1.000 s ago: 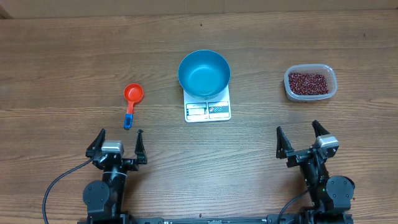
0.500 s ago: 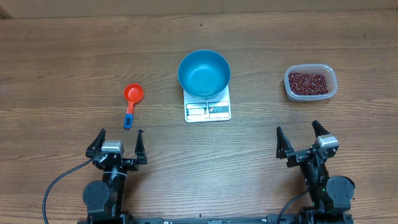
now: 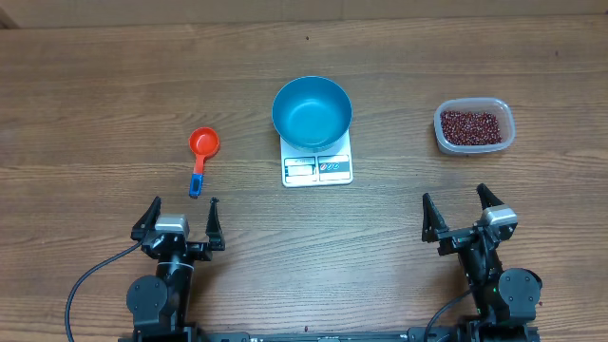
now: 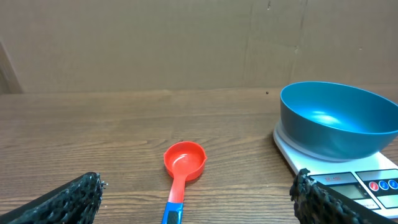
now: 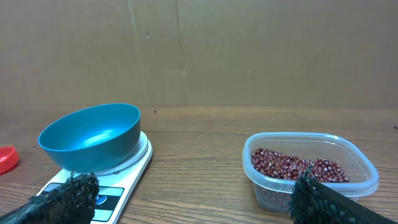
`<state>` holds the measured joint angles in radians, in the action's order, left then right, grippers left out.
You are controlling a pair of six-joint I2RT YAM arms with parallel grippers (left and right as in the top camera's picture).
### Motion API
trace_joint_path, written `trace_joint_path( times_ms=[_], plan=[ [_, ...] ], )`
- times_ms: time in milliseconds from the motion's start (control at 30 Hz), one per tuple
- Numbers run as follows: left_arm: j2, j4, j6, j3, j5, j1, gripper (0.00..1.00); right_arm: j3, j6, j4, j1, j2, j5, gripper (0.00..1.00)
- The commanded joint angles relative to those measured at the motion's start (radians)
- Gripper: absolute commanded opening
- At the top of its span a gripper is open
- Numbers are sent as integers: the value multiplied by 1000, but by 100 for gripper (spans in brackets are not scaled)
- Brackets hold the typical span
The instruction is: Scoop item into bowl and weigh 150g on scale
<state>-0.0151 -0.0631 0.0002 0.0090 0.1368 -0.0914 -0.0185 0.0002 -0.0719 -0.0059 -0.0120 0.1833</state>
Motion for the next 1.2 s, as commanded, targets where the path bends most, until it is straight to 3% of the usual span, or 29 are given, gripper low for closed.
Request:
trace_joint_path(
  times_ms=[0, 300, 667, 867, 1167],
  plan=[
    [11, 6, 8, -4, -13, 0, 100, 11, -2, 3, -1, 9, -3, 100],
    [11, 21, 75, 17, 40, 0, 100, 11, -2, 3, -1, 9, -3, 100],
    [-34, -126, 75, 193, 40, 0, 100, 11, -2, 3, -1, 9, -3, 100],
    [-207, -157, 75, 320, 41, 0, 100, 11, -2, 3, -1, 9, -3, 100],
    [-613, -309, 76, 642, 40, 0, 100, 11, -2, 3, -1, 9, -3, 100]
  ],
)
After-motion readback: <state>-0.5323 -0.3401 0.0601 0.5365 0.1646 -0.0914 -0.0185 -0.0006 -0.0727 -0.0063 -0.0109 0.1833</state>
